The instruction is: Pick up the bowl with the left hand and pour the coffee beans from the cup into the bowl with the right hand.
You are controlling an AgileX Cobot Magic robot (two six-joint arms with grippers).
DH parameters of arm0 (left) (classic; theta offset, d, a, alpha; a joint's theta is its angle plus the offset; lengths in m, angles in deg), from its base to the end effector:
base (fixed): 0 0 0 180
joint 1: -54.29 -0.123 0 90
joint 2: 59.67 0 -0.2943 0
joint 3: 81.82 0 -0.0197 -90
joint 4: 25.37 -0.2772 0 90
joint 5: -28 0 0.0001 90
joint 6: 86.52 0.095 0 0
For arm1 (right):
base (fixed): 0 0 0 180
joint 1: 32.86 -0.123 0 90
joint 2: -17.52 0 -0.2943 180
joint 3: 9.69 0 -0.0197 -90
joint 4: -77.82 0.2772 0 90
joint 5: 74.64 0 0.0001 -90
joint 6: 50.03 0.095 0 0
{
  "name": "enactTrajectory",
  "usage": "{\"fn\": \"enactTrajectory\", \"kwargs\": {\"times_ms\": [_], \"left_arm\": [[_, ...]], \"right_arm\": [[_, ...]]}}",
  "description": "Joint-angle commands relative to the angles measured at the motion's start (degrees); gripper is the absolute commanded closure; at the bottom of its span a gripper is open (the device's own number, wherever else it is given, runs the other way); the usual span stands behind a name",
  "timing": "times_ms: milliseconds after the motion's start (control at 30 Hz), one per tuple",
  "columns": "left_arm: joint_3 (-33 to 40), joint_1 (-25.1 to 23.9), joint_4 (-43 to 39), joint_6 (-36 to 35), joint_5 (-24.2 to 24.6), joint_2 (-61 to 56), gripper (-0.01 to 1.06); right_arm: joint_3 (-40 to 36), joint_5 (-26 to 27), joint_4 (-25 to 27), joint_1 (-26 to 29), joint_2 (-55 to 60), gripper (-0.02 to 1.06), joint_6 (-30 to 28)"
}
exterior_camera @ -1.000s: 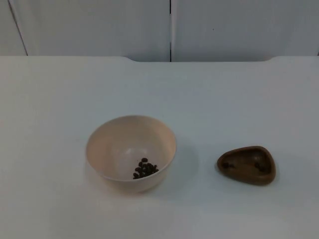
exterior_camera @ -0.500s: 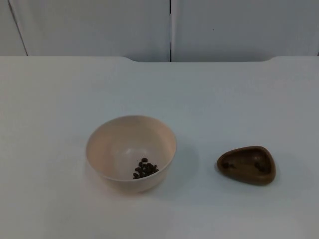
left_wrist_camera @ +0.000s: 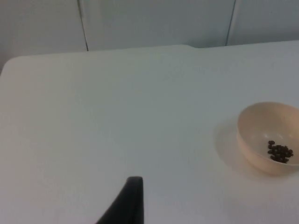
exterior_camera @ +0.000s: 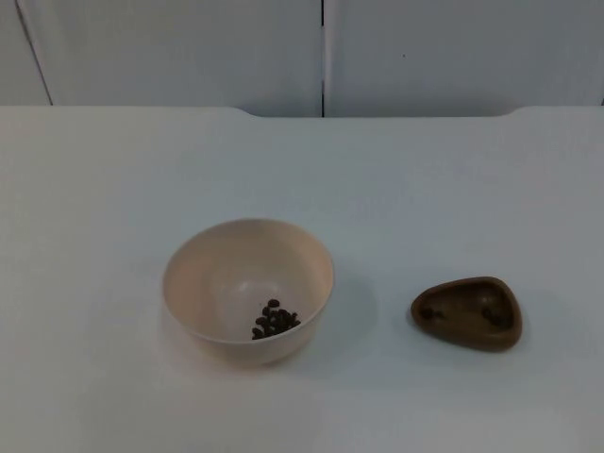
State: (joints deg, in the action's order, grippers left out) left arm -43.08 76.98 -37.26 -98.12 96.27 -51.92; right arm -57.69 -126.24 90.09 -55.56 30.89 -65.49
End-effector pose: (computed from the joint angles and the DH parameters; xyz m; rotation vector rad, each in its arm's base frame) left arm -0.0107 0.0242 0.3293 0.1460 1.9846 -0.1445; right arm 0.0254 0.0278 0.3055 -0.6234 1.8684 0.3348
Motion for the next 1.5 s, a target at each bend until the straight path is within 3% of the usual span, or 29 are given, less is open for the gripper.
{"fn": "enactTrajectory", "kwargs": {"times_ms": [0,233,367,467,533,700,833,1100,1467], "left_arm": [[0.22,-0.12,0.49,0.21,0.42,-0.21,0.00],[0.22,-0.12,1.21,0.37,0.42,-0.21,0.00],[1.75,-0.12,2.87,0.37,0.42,-0.21,0.00],[5.13,-0.12,3.08,0.37,0.31,-0.21,0.00],[8.78,-0.12,4.12,0.37,-0.73,-0.21,0.00],[9.22,-0.12,4.00,0.37,-5.76,-0.21,0.00],[10.07,-0.12,4.05,0.70,-6.02,-0.21,0.00],[7.70,-0.12,1.75,2.90,1.69,-0.21,0.00],[7.42,-0.12,2.23,5.66,1.69,-0.21,0.00]], "right_arm": [[0.07,-0.32,-0.29,0.20,-0.21,0.29,-0.02],[0.79,-2.62,-1.16,0.20,-0.21,0.29,1.01],[1.49,-8.30,-5.71,0.20,-0.34,0.29,4.38],[0.99,-9.37,-6.79,0.20,-0.55,0.29,5.95],[1.00,-9.64,-6.79,0.20,-1.01,0.29,5.95],[0.10,-10.58,-7.37,0.20,-1.41,0.29,6.27],[0.10,-10.58,-7.74,0.20,-1.41,0.29,6.92],[0.10,-10.58,-7.94,0.20,-1.41,0.29,7.08],[0.10,-10.58,-8.12,0.20,-1.41,0.29,7.35]]}}
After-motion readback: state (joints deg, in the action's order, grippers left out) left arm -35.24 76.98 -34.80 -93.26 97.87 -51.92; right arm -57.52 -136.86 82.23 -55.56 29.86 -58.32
